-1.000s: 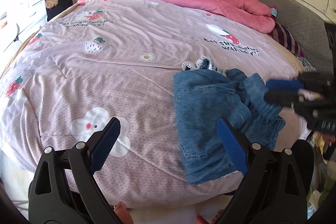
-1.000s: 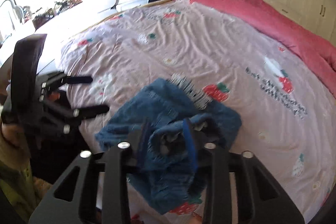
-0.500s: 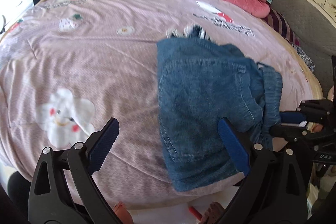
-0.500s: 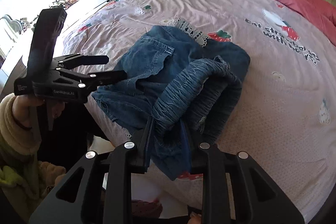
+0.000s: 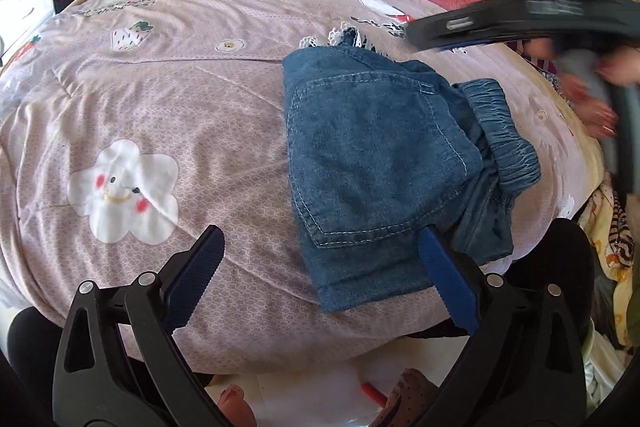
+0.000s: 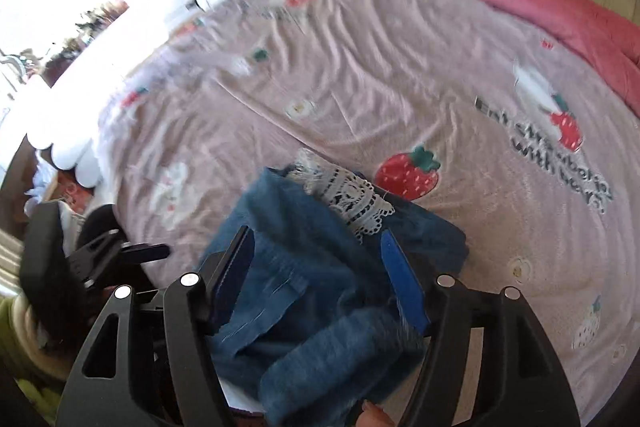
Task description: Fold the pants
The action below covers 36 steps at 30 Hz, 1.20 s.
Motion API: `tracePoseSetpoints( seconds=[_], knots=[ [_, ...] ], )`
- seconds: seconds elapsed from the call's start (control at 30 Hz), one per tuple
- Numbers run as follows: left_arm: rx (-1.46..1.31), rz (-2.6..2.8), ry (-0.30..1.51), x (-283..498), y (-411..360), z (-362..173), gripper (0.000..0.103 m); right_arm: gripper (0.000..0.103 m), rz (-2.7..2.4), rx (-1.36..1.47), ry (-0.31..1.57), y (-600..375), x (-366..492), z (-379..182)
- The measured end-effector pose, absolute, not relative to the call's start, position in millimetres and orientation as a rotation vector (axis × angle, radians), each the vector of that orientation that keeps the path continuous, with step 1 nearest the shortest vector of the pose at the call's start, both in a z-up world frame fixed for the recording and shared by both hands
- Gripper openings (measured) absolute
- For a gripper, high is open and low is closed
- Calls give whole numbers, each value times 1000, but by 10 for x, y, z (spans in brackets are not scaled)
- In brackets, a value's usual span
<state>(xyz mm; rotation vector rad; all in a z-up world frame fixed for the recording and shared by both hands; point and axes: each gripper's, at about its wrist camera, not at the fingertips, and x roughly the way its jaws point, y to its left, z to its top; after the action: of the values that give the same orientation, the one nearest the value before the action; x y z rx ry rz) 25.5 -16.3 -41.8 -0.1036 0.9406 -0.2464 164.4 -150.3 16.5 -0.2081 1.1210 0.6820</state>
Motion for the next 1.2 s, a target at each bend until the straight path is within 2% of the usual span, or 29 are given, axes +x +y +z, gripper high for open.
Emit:
tracePoseSetpoints(
  seconds=[0.03, 0.07, 0.1, 0.17, 0.2, 0.3, 0.43, 0.53, 0.6, 0.67, 0.73, 0.77, 0.8, 0.87, 1.1, 1.13, 1.17, 1.2],
  knots=[
    [-103, -250, 945, 252, -176, -433, 91, 64, 671, -225, 1168, -1432, 1725, 46],
    [-100, -253, 948, 245, -193, -447, 91, 58, 666, -244, 1193, -1400, 1736, -24],
    [-96, -256, 950, 243, -207, -462, 91, 39, 658, -279, 1215, -1343, 1749, -109],
    [-93, -262, 955, 229, -241, -499, 91, 20, 674, -320, 1210, -1278, 1728, -177],
    [-93, -262, 956, 230, -244, -507, 91, 14, 666, -347, 1183, -1247, 1718, -174],
    [-90, -263, 955, 231, -273, -538, 91, 8, 642, -351, 1135, -1218, 1778, -154],
    [-82, -266, 960, 228, -309, -560, 91, 7, 639, -330, 1132, -1227, 1872, -265],
    [-83, -267, 966, 246, -302, -565, 91, 8, 645, -259, 1111, -1315, 1898, -200],
    [-73, -264, 969, 248, -329, -575, 91, 19, 646, -176, 1083, -1481, 1861, -41],
    [-64, -261, 970, 244, -341, -569, 92, 21, 629, -151, 1027, -1629, 1771, 162],
    [-64, -257, 967, 234, -349, -557, 92, 31, 641, -105, 984, -1761, 1645, 342],
    [-64, -256, 967, 224, -363, -553, 92, 42, 654, -84, 958, -1817, 1555, 435],
    [-62, -255, 965, 219, -366, -546, 92, 46, 675, -76, 927, -1880, 1416, 527],
    [-58, -249, 963, 209, -367, -527, 92, 46, 705, -91, 907, -1927, 1199, 579],
    [-40, -238, 960, 199, -390, -496, 92, 50, 588, -270, 996, -2022, 821, -5],
    [-38, -237, 960, 203, -395, -500, 93, 55, 568, -286, 1002, -2026, 817, -90],
    [-33, -235, 962, 209, -403, -507, 93, 66, 551, -287, 1002, -2051, 809, -159],
    [-28, -231, 967, 212, -412, -518, 93, 68, 546, -261, 1011, -2081, 834, -225]
  ],
)
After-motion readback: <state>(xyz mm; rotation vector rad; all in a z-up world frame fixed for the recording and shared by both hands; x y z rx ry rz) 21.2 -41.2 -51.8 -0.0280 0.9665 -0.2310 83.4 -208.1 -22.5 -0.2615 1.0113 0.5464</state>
